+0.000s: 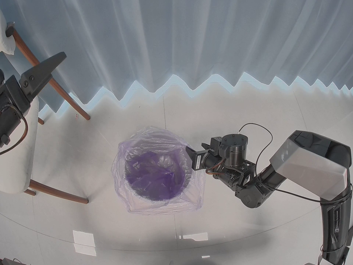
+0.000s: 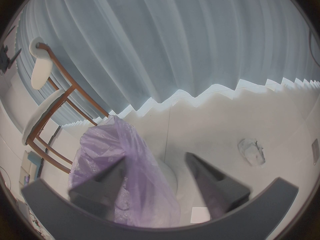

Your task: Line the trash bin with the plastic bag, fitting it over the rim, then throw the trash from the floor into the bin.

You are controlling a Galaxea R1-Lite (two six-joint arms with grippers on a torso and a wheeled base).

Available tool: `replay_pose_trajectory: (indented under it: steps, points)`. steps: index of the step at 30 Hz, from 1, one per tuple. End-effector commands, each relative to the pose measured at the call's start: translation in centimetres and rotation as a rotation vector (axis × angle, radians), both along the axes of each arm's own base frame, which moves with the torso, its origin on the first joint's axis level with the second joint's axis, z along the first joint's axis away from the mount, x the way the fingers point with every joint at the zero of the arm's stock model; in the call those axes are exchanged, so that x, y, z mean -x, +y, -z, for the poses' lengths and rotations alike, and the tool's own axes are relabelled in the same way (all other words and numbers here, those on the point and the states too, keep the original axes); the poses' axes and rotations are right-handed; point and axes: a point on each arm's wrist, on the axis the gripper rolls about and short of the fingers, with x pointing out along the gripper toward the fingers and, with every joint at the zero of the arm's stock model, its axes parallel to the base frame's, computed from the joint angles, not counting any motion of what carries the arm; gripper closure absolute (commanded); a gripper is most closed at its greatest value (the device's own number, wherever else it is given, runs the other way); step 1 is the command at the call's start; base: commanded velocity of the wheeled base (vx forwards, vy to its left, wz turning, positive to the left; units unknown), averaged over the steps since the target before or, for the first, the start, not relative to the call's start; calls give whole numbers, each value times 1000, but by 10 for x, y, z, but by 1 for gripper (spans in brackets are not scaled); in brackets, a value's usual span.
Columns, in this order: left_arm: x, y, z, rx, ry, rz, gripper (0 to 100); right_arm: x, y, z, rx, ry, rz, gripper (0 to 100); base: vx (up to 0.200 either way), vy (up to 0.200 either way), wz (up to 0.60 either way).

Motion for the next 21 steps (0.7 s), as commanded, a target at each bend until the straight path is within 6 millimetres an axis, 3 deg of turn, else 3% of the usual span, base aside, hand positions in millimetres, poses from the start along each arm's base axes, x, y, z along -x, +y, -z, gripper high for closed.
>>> replay_pose_trajectory:
  steps: [1, 9, 15, 21]
  points:
    - [0, -1, 1, -1, 2, 4, 0, -3, -5, -2, -4, -5, 14, 100, 0, 0, 0]
    - [0, -1, 2, -23, -3, -2, 0, -18, -18, -7, -41, -40, 55, 100, 0, 0, 0]
    - [0, -1, 3, -25, -3, -3, 0, -40, -12, 11, -141, 3, 59, 100, 0, 0, 0]
    - [1, -1, 3, -24, -7, -3, 0, -51, -7, 33, -185, 57, 38, 100, 0, 0, 0]
